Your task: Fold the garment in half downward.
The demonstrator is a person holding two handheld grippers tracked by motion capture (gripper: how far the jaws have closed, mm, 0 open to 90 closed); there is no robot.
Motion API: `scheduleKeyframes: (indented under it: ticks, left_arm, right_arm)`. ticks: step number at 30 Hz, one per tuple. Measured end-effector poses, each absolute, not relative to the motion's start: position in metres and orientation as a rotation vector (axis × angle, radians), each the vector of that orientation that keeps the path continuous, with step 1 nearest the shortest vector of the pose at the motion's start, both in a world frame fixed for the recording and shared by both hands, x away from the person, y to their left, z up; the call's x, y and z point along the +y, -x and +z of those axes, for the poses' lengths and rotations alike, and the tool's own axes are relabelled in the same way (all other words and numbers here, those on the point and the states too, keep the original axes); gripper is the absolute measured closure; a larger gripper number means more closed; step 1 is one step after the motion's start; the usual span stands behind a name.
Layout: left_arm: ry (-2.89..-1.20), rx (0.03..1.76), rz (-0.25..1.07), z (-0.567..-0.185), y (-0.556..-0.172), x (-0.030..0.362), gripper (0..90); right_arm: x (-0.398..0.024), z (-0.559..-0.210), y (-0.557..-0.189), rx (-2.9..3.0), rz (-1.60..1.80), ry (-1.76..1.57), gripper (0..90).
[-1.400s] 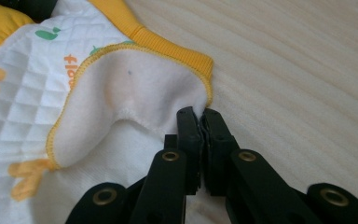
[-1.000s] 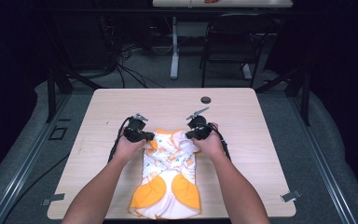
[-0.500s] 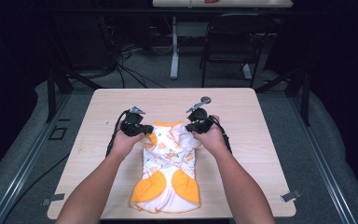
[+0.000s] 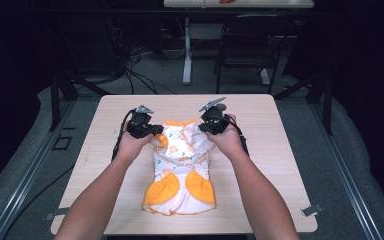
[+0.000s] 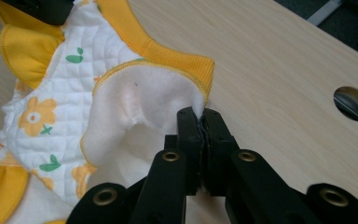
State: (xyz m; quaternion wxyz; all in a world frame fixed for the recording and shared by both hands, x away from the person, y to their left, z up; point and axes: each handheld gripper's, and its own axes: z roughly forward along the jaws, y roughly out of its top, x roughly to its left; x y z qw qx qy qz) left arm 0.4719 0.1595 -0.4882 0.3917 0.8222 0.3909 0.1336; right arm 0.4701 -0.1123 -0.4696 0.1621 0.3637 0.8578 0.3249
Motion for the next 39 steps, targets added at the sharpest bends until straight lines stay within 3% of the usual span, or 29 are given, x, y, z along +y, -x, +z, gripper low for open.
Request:
scheduleKeyframes:
  ticks: [13,39]
  left_arm:
    - [-2.05,0.904,0.38,-0.469,-0.462,0.165,84.2]
    - [-2.124,0.819,0.27,-0.503,-0.414,0.166,84.2]
  right_arm:
    - [-0.115,-0.447,-0.46,2.401,0.951,-0.943,87.2]
    - [-0.128,-0.488,-0.409,2.528,0.937,-0.861,87.0]
